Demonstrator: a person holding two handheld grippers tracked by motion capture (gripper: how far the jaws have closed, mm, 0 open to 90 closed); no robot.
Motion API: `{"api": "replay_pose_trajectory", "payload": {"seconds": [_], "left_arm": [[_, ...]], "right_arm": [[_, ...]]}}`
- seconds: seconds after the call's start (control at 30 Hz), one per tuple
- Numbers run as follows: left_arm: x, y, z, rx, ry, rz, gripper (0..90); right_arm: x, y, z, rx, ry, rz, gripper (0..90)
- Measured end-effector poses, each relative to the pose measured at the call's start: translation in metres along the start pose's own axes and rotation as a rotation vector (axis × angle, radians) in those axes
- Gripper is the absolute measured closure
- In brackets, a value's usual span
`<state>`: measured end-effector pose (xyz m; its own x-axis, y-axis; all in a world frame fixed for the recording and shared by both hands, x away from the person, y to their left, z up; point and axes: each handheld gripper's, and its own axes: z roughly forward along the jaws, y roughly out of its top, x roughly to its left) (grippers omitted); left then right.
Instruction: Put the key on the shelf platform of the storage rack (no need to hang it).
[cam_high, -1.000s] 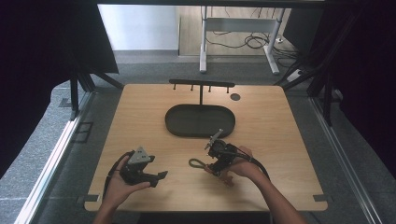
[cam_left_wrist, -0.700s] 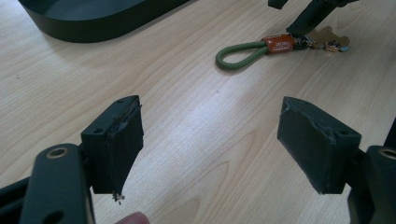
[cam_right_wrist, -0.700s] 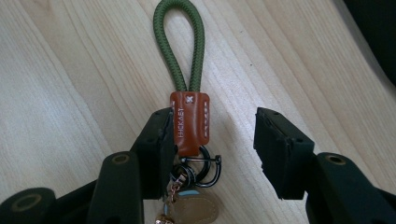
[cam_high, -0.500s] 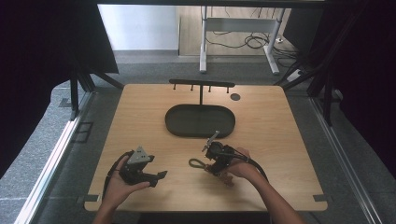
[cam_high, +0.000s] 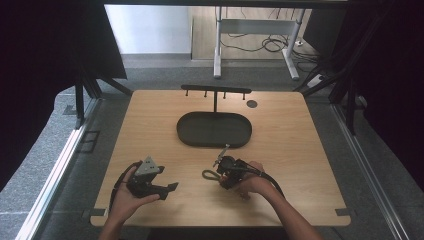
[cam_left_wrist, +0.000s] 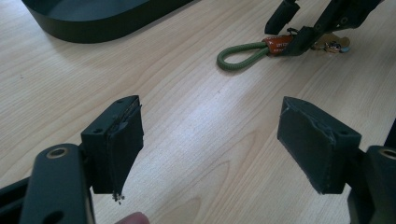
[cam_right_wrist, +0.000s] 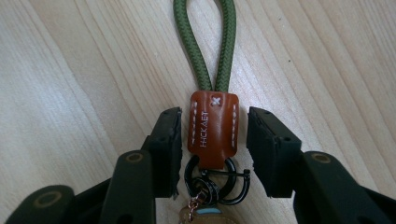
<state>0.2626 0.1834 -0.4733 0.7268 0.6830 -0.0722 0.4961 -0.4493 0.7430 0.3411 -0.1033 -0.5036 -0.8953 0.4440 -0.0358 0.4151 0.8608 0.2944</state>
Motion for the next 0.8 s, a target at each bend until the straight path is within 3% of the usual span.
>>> {"api": "replay_pose_trajectory", "payload": {"seconds": [0.27,0.8], "left_arm": [[0.0004,0.0,-0.0008,-0.002,0.001,0.0,22.9],[-0.0001,-0.0001,0.0006,0.001,0.001,-0.001,23.0]], "right_arm": [[0.0008,-0.0001,0.0005,-0.004,0.0,-0.003,65.2],[-0.005,-0.0038,-0.0083,-0.031,0.011,0.012,66.8]]}}
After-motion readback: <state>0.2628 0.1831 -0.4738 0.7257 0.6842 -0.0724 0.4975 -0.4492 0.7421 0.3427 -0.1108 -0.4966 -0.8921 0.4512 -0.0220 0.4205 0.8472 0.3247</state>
